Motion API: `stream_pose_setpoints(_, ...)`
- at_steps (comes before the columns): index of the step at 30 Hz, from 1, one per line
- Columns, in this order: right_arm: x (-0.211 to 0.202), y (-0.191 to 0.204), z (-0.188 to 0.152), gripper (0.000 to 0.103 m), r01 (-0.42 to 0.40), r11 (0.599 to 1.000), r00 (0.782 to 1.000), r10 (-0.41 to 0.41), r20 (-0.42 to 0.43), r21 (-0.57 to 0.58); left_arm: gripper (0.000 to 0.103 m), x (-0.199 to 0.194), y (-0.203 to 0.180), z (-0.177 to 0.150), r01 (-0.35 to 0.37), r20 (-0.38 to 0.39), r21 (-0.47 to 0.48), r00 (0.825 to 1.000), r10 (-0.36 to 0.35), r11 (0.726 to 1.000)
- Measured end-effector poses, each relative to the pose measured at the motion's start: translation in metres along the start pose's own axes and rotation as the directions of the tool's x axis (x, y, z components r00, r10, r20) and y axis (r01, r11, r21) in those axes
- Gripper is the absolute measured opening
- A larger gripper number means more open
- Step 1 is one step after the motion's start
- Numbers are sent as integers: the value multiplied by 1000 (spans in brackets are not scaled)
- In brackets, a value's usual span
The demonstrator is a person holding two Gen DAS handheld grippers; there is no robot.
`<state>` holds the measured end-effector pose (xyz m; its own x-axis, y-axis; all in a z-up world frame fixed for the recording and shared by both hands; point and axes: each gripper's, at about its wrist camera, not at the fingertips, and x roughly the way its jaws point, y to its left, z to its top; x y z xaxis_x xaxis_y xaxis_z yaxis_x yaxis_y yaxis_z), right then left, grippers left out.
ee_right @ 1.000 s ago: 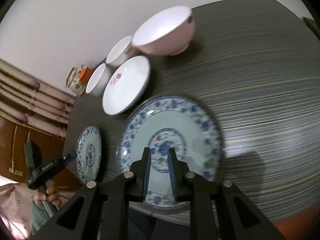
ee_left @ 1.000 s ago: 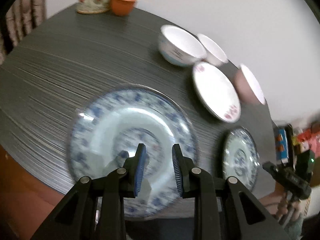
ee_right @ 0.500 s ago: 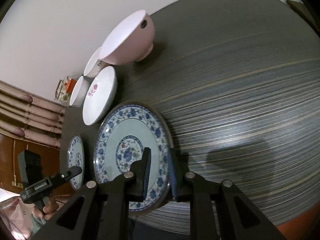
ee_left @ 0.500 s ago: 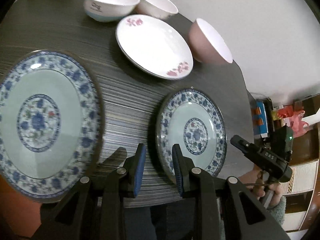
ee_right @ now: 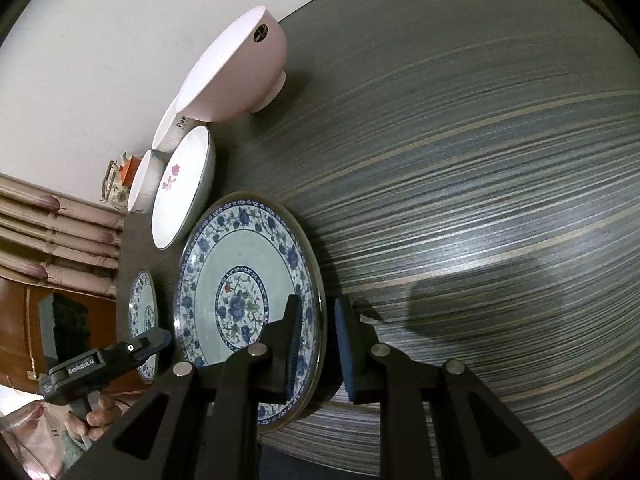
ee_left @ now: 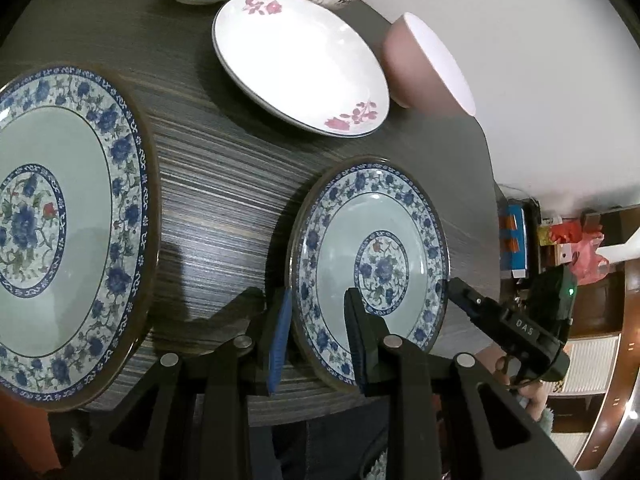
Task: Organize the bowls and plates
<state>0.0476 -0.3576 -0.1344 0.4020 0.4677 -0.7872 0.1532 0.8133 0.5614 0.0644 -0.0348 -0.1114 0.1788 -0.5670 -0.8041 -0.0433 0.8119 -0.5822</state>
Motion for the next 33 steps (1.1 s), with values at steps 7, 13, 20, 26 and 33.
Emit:
stream_pose_setpoints(7, 3, 0, -3, 19, -19, 1000, 1000, 19, -3, 10, 24, 3, 8, 6, -8, -2, -20, 1000, 8, 1000)
stream_pose_setpoints(13, 4, -2, -3, 19, -27, 999, 1000, 27, 2, 25, 24, 10, 12, 10, -7, -20, -35, 1000, 7, 999)
stream_pose_setpoints(20, 3, -4, -3, 19, -31, 999, 1000, 31, 4, 26, 23, 15, 10, 13, -5, -36, -33, 999, 4, 999)
stream_pose_setpoints(26, 2, -5, -2, 19, -33, 999, 999, 33, 6, 21, 23, 18, 9, 15, -15, -45, -29, 999, 13, 999)
stream_pose_setpoints(33, 8, -3, -3, 16, -20, 1000, 1000, 20, 2, 17, 22, 22, 7, 15, -20, -50, -21, 999, 19, 1000)
